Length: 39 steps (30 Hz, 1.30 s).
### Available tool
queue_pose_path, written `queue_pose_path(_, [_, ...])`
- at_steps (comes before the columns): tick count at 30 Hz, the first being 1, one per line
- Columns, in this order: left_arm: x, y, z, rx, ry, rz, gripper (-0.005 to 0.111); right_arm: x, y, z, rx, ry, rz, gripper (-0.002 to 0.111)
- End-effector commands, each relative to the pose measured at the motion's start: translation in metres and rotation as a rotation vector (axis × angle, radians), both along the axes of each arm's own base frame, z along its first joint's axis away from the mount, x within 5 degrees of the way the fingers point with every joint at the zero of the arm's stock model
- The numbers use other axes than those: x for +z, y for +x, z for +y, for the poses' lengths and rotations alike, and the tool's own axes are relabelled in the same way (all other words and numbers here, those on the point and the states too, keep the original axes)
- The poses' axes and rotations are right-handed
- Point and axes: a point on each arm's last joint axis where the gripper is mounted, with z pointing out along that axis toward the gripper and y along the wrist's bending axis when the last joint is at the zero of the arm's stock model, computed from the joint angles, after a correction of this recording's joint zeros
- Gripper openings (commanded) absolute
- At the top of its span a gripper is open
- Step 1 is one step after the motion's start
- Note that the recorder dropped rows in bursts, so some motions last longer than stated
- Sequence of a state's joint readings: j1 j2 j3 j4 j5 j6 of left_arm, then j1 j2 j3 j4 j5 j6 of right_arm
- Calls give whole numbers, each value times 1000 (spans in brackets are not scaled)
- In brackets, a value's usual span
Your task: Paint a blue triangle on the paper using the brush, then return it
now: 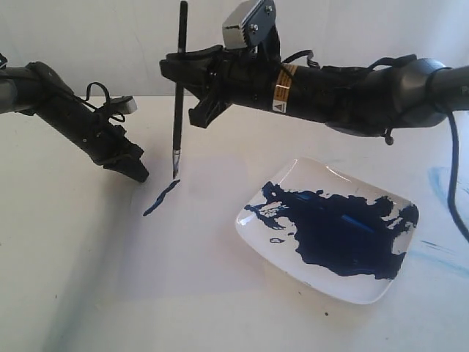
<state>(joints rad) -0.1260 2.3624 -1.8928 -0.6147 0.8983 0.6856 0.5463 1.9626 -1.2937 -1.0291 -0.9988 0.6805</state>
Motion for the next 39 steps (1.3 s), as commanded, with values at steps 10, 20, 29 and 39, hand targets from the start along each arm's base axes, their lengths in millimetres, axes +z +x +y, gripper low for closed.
queue_pose_path(10, [0, -1, -2, -6, -14, 15, 0, -14, 33, -12, -261, 146, 248, 0])
queue_pose_path(20, [0, -1, -2, -6, -14, 15, 0, -19, 30, -5, -276, 111, 287, 0])
queue_pose_path(29, [0, -1, -2, -6, -14, 15, 0, -18, 31, -4, -304, 137, 307, 0])
queue_pose_path(39, [0, -1, -2, -8, -15, 18, 0, -30, 31, 2, -301, 126, 288, 0])
